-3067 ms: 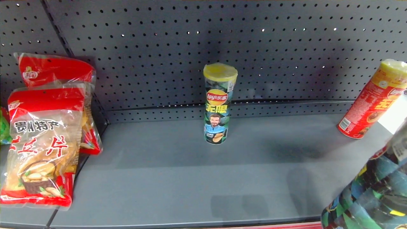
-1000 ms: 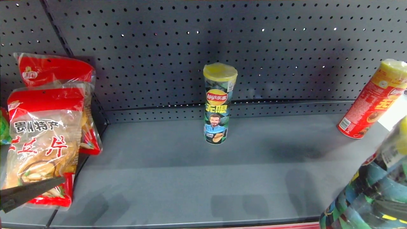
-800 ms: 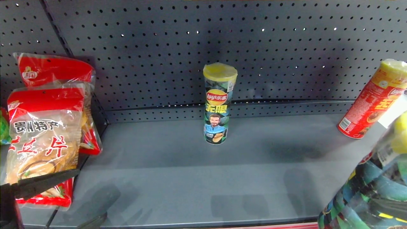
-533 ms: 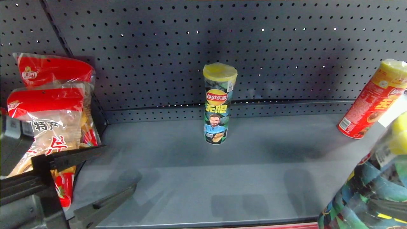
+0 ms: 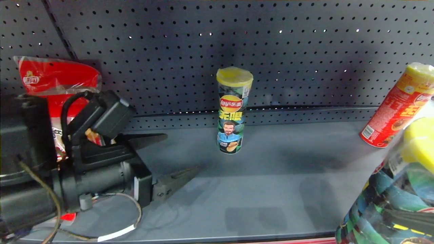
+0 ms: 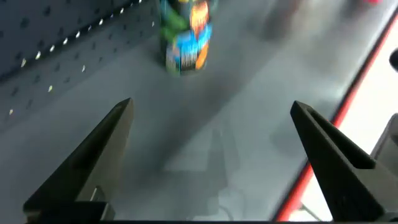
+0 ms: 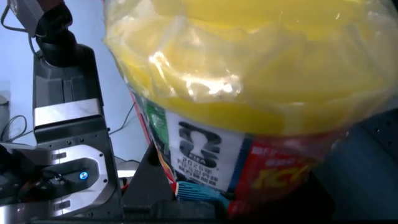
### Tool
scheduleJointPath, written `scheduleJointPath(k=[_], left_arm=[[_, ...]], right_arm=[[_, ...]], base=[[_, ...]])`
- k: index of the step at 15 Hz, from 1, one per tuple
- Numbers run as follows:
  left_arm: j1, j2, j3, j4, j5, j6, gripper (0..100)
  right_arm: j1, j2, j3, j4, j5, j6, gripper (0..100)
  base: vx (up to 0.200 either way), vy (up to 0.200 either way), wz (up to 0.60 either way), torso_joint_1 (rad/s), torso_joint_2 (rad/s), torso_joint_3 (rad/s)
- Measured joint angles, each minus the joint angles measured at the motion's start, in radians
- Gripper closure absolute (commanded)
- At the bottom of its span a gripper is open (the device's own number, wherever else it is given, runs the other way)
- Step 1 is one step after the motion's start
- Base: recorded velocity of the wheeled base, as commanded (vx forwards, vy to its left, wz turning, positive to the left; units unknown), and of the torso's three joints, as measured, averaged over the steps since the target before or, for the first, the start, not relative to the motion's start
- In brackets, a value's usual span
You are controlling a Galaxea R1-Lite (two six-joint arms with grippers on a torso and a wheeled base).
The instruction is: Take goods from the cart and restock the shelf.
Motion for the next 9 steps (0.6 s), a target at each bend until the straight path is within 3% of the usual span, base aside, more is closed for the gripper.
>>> scheduleJointPath(k=[3, 9], left_arm=[[-0.006, 0.109, -0.085, -0.025, 0.0, -0.026, 0], [-0.003, 0.23, -0.197, -0.035, 0.0, -0.04, 0]], right_arm=[[0.0, 0.0, 0.0, 0.0, 0.0, 0.0, 100], [0.001, 0.0, -0.005, 0.0, 0.0, 0.0, 100]], base=[[0.0, 0.0, 0.0, 0.0, 0.0, 0.0], [0.0, 0.0, 0.0, 0.0, 0.0, 0.0]])
